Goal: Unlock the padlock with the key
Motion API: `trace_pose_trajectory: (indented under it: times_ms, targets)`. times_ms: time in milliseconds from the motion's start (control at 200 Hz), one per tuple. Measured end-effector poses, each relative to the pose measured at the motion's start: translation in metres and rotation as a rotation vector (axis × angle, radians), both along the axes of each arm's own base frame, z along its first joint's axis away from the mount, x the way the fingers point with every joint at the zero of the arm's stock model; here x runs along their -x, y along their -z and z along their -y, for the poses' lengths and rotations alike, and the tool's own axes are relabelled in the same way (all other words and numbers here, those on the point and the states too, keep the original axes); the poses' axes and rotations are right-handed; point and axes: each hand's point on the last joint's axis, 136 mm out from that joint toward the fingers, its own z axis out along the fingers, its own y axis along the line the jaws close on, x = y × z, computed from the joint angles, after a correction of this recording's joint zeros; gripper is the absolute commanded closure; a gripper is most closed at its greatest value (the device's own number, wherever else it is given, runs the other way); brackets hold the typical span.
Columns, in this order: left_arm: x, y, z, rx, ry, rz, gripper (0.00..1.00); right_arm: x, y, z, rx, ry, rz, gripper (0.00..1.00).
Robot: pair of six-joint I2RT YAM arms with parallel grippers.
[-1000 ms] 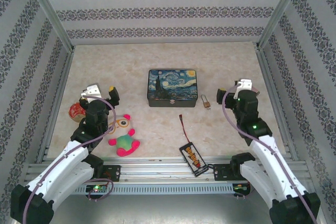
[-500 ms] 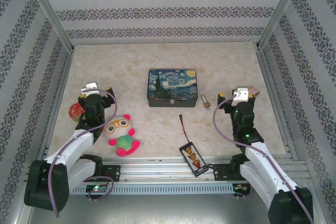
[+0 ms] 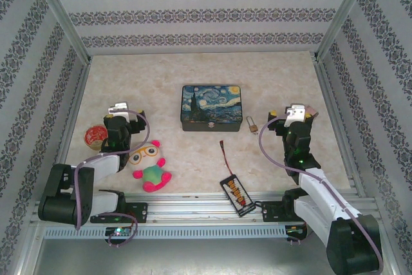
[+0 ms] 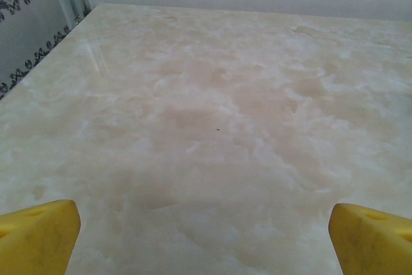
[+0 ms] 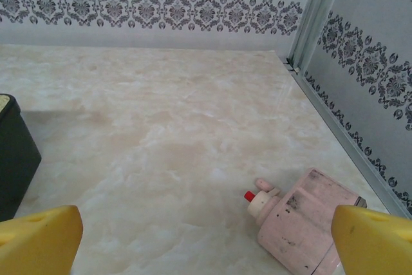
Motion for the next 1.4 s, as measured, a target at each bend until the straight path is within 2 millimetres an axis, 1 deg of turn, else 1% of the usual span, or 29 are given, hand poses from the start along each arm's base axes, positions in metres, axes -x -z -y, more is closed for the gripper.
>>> trace_pose_trajectory:
  times_ms: [180, 285, 505, 680, 720, 805, 875, 914, 1014, 1279, 1399]
  targets:
    - [-0.005, 0.007, 0.003, -0.024, 0.035, 0.011, 0.01, 0.000, -0.002, 0.004, -0.005, 0.013, 0.009, 0.02]
    - [-0.010, 0.010, 0.009, -0.039, 0.078, 0.014, 0.01, 0.000, -0.001, 0.004, -0.005, 0.013, 0.009, 0.02]
    - [-0.016, 0.029, 0.020, -0.055, 0.151, -0.011, 0.01, 0.001, 0.001, 0.008, -0.009, 0.024, 0.007, 0.02]
    - [-0.019, 0.045, 0.021, -0.059, 0.164, -0.036, 0.01, 0.000, 0.000, 0.009, -0.017, 0.031, 0.014, 0.02]
    - [-0.021, 0.044, 0.021, -0.059, 0.163, -0.033, 0.01, 0.001, 0.000, 0.011, -0.019, 0.035, 0.014, 0.02]
    - [-0.031, 0.034, 0.018, -0.063, 0.142, -0.013, 0.01, 0.000, 0.002, 0.012, -0.025, 0.040, 0.012, 0.02]
    - [-0.038, 0.025, 0.011, -0.062, 0.110, 0.012, 0.01, -0.002, 0.005, 0.013, -0.029, 0.043, 0.003, 0.02]
    - [-0.039, 0.023, 0.007, -0.060, 0.090, 0.017, 0.01, -0.003, 0.008, 0.014, -0.031, 0.048, -0.003, 0.02]
    - [-0.038, 0.023, 0.000, -0.060, 0.054, 0.016, 0.01, -0.007, 0.017, 0.019, -0.033, 0.062, -0.026, 0.02]
    - [-0.038, 0.023, -0.003, -0.062, 0.036, 0.016, 0.01, -0.024, 0.053, 0.025, -0.061, 0.067, -0.094, 0.02]
    - [-0.038, 0.023, -0.003, -0.062, 0.036, 0.016, 0.01, -0.032, 0.058, 0.024, -0.076, 0.063, -0.088, 0.02]
